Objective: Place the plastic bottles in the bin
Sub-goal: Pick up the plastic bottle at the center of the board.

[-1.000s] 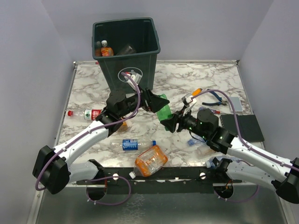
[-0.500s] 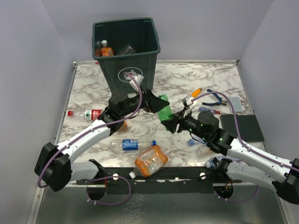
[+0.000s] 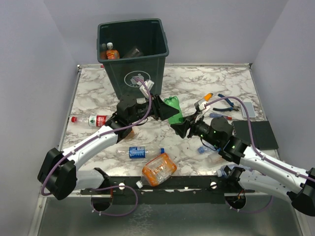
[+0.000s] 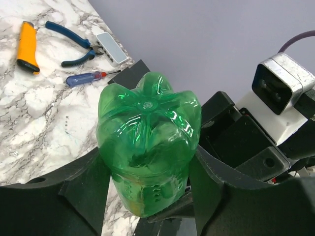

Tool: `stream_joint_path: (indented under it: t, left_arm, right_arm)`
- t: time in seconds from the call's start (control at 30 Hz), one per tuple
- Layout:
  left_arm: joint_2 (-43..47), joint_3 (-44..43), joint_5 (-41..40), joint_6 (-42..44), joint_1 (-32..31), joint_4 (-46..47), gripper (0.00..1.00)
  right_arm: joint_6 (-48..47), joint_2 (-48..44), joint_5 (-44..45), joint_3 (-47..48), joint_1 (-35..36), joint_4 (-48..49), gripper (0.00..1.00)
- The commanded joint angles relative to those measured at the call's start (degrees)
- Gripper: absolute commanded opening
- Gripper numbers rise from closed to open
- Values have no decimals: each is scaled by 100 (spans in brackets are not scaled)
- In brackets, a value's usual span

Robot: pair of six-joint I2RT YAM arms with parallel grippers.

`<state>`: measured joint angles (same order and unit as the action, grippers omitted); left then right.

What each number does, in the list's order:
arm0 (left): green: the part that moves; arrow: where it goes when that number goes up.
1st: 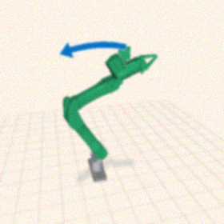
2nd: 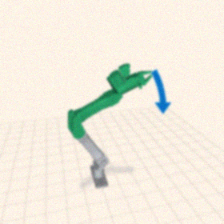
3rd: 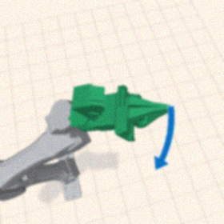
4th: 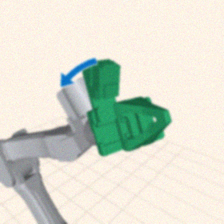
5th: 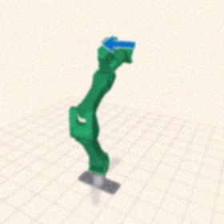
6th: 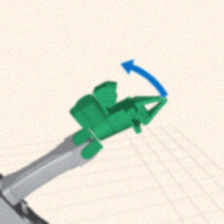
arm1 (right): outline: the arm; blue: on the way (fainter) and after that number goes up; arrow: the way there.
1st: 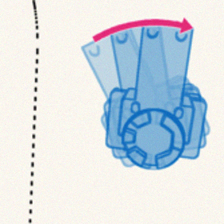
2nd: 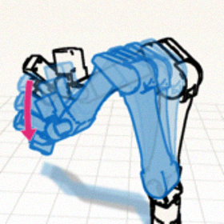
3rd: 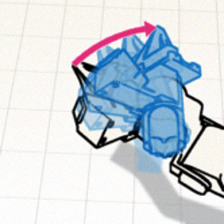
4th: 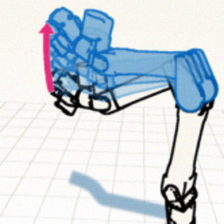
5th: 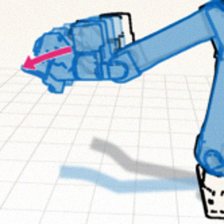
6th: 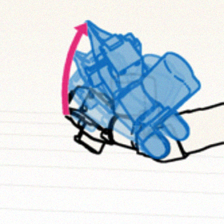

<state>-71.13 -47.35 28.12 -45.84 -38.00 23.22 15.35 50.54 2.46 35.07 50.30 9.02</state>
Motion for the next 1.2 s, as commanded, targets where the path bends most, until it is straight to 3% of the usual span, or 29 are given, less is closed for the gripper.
stream_joint_path:
  t: [0.0,0.03,0.13,0.2,0.47,0.67,0.8,0.87,1.03,1.17]
  left_arm:
    - [173,2,-240,68,-29,192,39]
    - [205,5,-318,93,-27,215,36]
    - [324,-14,-597,269,-31,293,27]
    - [458,-48,-801,489,-31,343,21]
    - [826,-505,-1428,2210,-23,341,2]
    - [1197,-417,-1096,4467,-27,340,1]
    - [1418,82,-525,6772,-322,389,0]
    - [1564,439,-815,8031,-704,374,0]
    - [1839,1268,-2481,11092,-1788,113,0]
    - [2042,1559,-3313,12187,-2252,-397,0]
  right_arm:
    - [-45,-87,31,-114,32,84,44]
    - [-15,-76,6,-103,32,68,50]
    - [195,22,-41,86,32,-218,86]
    - [396,140,-151,354,32,-506,99]
    - [882,344,-759,1671,32,-1716,100]
    - [1366,-340,-299,1904,17,-1915,100]
    - [1878,-584,-279,2046,-126,-1913,100]
    - [2277,-537,-352,2061,-179,-1850,100]
    - [3228,-348,-1027,2043,-608,-1594,100]
    - [3767,-218,-1993,1909,-1468,-1378,100]
